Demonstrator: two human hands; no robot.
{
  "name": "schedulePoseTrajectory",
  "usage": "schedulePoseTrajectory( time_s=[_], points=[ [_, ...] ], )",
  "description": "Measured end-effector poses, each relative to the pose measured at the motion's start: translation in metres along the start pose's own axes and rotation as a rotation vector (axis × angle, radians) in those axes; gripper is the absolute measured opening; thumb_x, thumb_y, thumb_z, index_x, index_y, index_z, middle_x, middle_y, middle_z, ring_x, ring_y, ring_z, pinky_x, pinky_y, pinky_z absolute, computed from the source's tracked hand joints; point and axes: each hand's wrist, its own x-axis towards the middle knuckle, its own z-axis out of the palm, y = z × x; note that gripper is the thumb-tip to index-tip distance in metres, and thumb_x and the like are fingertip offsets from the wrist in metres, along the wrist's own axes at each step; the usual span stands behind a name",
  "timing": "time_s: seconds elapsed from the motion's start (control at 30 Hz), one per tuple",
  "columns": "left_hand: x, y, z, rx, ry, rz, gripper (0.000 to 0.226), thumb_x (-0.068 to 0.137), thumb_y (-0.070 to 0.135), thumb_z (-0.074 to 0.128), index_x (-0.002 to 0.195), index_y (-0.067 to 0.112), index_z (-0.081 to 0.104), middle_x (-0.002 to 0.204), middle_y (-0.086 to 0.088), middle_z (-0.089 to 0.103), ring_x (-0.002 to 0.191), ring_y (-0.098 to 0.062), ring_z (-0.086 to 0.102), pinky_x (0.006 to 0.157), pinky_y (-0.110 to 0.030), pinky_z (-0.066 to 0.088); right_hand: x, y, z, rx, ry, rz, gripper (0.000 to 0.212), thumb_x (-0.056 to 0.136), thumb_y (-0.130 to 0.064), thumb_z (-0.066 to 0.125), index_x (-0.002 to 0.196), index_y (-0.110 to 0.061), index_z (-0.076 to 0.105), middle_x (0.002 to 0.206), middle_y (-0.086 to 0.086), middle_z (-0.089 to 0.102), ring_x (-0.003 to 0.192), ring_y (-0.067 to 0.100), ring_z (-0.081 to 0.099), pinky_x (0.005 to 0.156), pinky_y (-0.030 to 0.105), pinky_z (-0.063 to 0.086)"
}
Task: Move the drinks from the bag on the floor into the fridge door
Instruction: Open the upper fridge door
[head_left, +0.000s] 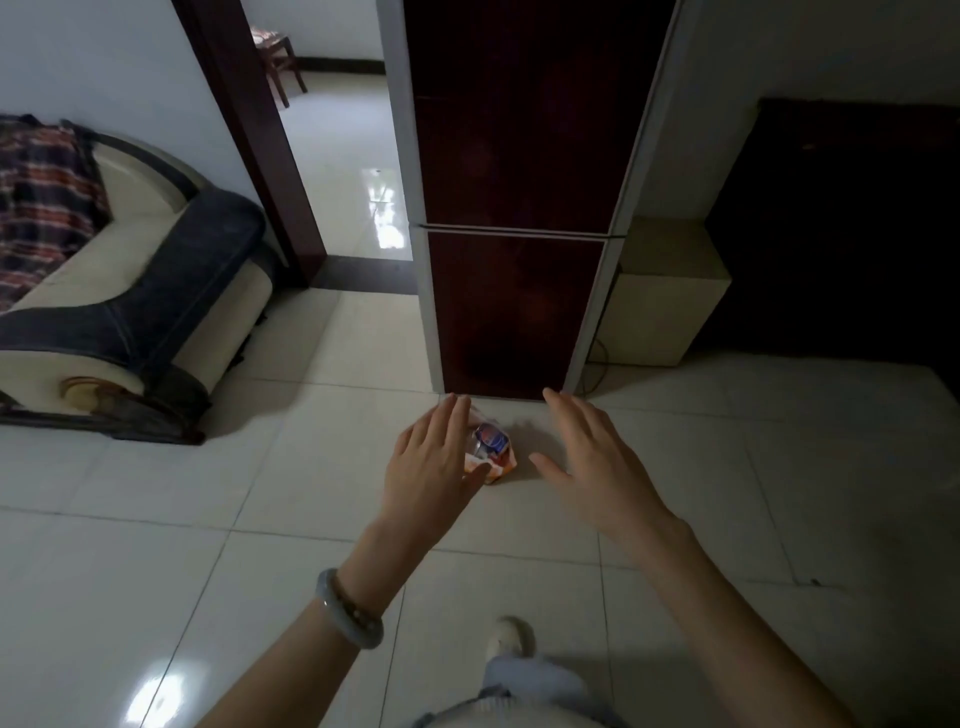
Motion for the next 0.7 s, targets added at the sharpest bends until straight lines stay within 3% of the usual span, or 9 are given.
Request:
schedulePoseTrajectory(
  time_s=[0.17,0.27,0.37,0.7],
  points=[
    [0.057,-0.004,0.008,-0.066,0.023,0.008,0.081,0.088,0.051,0.051,0.147,0.013,0.012,0.155,-0.006,0.019,0.14,-0.022,0.022,0.105,-0.026,0.006,0.062,0.016,-0.008,0.003,-0.035,-0.029,0.07,0.094,-0.035,0.051,0.149,-0.022,0.01,0.156,0.003,0.017,0.142,0.017,0.019,0.11,0.032,0.029],
    [0.086,-0.011,0.012,-0.035,0.002,-0.04,0.083,0.085,0.052,0.057,0.146,0.012,0.019,0.152,-0.008,0.027,0.137,-0.024,0.031,0.108,-0.031,0.019,0.092,0.021,-0.012,-0.026,-0.038,-0.055,0.07,0.094,-0.036,0.05,0.149,-0.021,0.009,0.156,0.003,0.016,0.142,0.018,0.018,0.11,0.031,0.028],
    [0.115,-0.021,0.018,0.017,-0.002,-0.062,0.084,0.077,0.052,0.067,0.14,0.008,0.034,0.142,-0.012,0.044,0.126,-0.028,0.046,0.101,-0.038,0.036,0.122,0.027,-0.013,-0.095,-0.037,-0.058,0.072,0.094,-0.037,0.049,0.15,-0.02,0.007,0.157,0.005,0.014,0.142,0.02,0.017,0.111,0.033,0.028],
    [0.238,-0.075,0.026,0.029,0.02,0.016,0.08,0.081,0.049,0.063,0.141,0.006,0.033,0.142,-0.015,0.042,0.127,-0.031,0.045,0.102,-0.038,0.035,0.249,0.031,-0.01,-0.143,-0.016,-0.039,0.07,0.095,-0.041,0.045,0.149,-0.018,0.008,0.156,0.006,0.015,0.141,0.02,0.018,0.11,0.033,0.03]
  ],
)
